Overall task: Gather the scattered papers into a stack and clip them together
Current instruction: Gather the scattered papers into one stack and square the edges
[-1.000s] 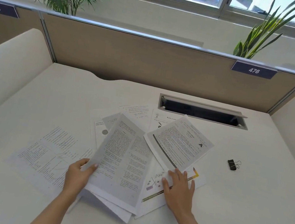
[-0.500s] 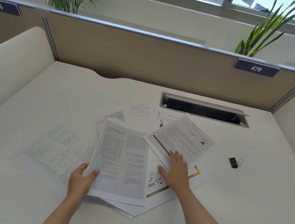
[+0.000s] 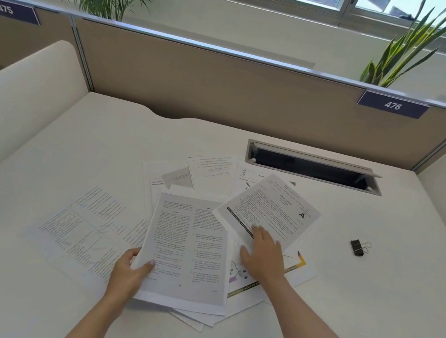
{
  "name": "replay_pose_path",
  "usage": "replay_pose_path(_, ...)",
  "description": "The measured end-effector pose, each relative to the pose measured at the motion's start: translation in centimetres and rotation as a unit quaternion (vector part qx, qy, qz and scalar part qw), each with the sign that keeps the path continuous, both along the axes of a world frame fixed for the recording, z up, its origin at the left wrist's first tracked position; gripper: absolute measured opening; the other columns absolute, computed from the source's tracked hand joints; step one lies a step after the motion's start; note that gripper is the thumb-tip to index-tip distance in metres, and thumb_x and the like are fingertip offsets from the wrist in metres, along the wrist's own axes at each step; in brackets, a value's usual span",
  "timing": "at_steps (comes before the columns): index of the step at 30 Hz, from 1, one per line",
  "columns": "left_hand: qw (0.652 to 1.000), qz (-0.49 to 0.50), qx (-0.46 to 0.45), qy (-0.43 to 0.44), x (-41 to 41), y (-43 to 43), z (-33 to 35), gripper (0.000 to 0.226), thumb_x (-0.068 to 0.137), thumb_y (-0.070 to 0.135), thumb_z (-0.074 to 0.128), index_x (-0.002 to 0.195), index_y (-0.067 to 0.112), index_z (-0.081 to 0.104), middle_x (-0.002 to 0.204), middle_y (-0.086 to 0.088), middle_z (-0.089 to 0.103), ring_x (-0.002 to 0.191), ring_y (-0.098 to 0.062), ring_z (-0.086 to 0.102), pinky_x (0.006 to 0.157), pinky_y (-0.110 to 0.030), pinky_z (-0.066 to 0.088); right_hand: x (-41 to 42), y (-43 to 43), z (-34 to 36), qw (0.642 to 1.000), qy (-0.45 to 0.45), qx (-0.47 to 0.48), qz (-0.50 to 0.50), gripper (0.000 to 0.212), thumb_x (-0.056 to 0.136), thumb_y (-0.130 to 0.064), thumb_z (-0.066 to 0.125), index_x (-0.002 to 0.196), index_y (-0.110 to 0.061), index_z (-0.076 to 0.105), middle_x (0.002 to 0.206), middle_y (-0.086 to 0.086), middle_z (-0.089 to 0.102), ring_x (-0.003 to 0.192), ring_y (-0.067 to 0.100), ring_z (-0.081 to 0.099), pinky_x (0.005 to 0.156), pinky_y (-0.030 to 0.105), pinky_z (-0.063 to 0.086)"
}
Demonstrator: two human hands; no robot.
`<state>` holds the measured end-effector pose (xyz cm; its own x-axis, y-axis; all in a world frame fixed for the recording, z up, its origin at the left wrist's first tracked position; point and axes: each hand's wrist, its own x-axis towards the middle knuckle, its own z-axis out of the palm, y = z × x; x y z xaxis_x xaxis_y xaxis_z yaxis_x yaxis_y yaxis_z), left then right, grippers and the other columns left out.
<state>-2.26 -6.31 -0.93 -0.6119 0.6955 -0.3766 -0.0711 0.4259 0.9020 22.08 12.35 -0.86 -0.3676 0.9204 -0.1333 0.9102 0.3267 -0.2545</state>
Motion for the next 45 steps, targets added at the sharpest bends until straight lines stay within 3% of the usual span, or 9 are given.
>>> replay_pose_path(5, 1.000, -0.013, -0.012, 0.018, -0.1, 0.0, 0.1, 0.032, 0.085, 0.015, 0.070, 0.114, 0.017, 0.056, 0.106, -0.003, 0.063, 0.092, -0.021, 0.062, 0.076, -0.031, 0.047, -0.4, -0.1, -0.3, 0.997, 0.022, -0.070, -0.027, 0.083, 0.086, -0.048, 0.047, 0.153, -0.020, 0.005, 0.162, 0.008, 0.007, 0.149, 0.024, 0.006, 0.119, 0.050, 0.007)
replay_pose_path(9, 0.999, -0.017, -0.027, 0.022, -0.1, 0.0, 0.1, 0.037, 0.086, 0.017, 0.069, 0.120, 0.015, 0.055, 0.111, -0.004, 0.062, 0.099, -0.025, 0.062, 0.084, -0.036, 0.048, -1.1, -0.2, 0.0, 0.996, 0.049, -0.060, -0.035, 0.076, 0.084, -0.038, 0.051, 0.150, -0.018, 0.020, 0.156, 0.009, 0.026, 0.142, 0.026, 0.028, 0.117, 0.048, 0.020)
replay_pose_path(13, 0.999, -0.020, -0.035, 0.020, 0.1, 0.0, 0.1, 0.040, 0.086, 0.017, 0.069, 0.123, 0.013, 0.053, 0.113, -0.005, 0.062, 0.101, -0.027, 0.062, 0.086, -0.038, 0.049, -1.8, -0.7, -0.1, 0.999, 0.047, -0.007, -0.002, 0.065, 0.084, -0.020, 0.048, 0.146, -0.020, 0.028, 0.129, 0.004, 0.053, 0.108, 0.024, 0.053, 0.092, 0.039, 0.046)
replay_pose_path(19, 0.999, -0.028, -0.030, 0.017, 0.2, 0.0, 0.5, 0.033, 0.088, 0.021, 0.066, 0.119, 0.020, 0.054, 0.113, -0.003, 0.064, 0.095, -0.021, 0.063, 0.077, -0.031, 0.049, -1.8, -2.0, 0.7, 0.998, 0.035, 0.033, 0.037, 0.061, 0.087, -0.006, 0.050, 0.143, -0.026, 0.032, 0.102, 0.002, 0.064, 0.082, 0.022, 0.060, 0.062, 0.032, 0.048)
replay_pose_path(24, 0.999, -0.014, -0.021, -0.025, 0.3, 0.6, 1.2, 0.024, 0.096, 0.040, 0.050, 0.112, 0.026, 0.060, 0.118, -0.003, 0.066, 0.096, -0.016, 0.064, 0.075, -0.028, 0.051, -2.3, -4.7, 1.5, 0.985, 0.122, 0.042, 0.117, 0.048, 0.091, -0.005, 0.046, 0.134, -0.026, 0.051, 0.117, 0.000, 0.068, 0.093, 0.023, 0.067, 0.076, 0.037, 0.056)
replay_pose_path(31, 0.988, -0.010, -0.029, -0.152, 0.2, 1.3, 1.8, 0.070, 0.082, 0.078, 0.020, 0.117, 0.035, 0.063, 0.108, -0.003, 0.070, 0.104, -0.029, 0.065, 0.097, -0.047, 0.049, -2.3, -8.8, 0.4, 0.960, 0.125, -0.005, 0.249, 0.051, 0.093, -0.009, 0.039, 0.136, -0.034, 0.050, 0.144, -0.009, 0.049, 0.136, 0.018, 0.042, 0.112, 0.033, 0.028)
replay_pose_path(35, 0.991, -0.055, -0.041, -0.113, 0.6, 1.3, 2.0, 0.035, 0.090, 0.051, 0.054, 0.117, 0.030, 0.059, 0.105, 0.011, 0.067, 0.095, -0.009, 0.062, 0.077, -0.029, 0.049, -1.7, -9.5, -0.1, 0.962, 0.086, -0.094, 0.242, 0.047, 0.099, -0.032, 0.037, 0.146, -0.037, 0.033, 0.157, -0.011, 0.025, 0.148, 0.015, 0.013, 0.119, 0.031, 0.007)
replay_pose_path(39, 0.995, -0.079, -0.025, -0.052, 1.1, 1.1, 1.4, 0.041, 0.086, 0.013, 0.068, 0.125, 0.017, 0.055, 0.114, -0.003, 0.066, 0.102, -0.019, 0.063, 0.076, -0.024, 0.047, -1.3, -8.6, 0.1, 0.956, 0.085, -0.167, 0.228, 0.068, 0.086, -0.073, 0.035, 0.146, -0.043, 0.028, 0.158, -0.019, 0.017, 0.146, 0.002, -0.001, 0.119, 0.033, -0.005)
replay_pose_path(45, 0.998, -0.050, -0.006, -0.032, 1.2, 1.3, 1.1, 0.047, 0.088, 0.012, 0.067, 0.131, 0.019, 0.051, 0.111, 0.001, 0.061, 0.095, -0.015, 0.059, 0.082, -0.026, 0.045, 0.5, -3.5, 0.8, 0.986, 0.137, -0.085, 0.039, 0.060, 0.097, -0.053, 0.038, 0.150, -0.029, 0.025, 0.160, -0.008, 0.017, 0.149, 0.014, 0.004, 0.120, 0.039, 0.004)
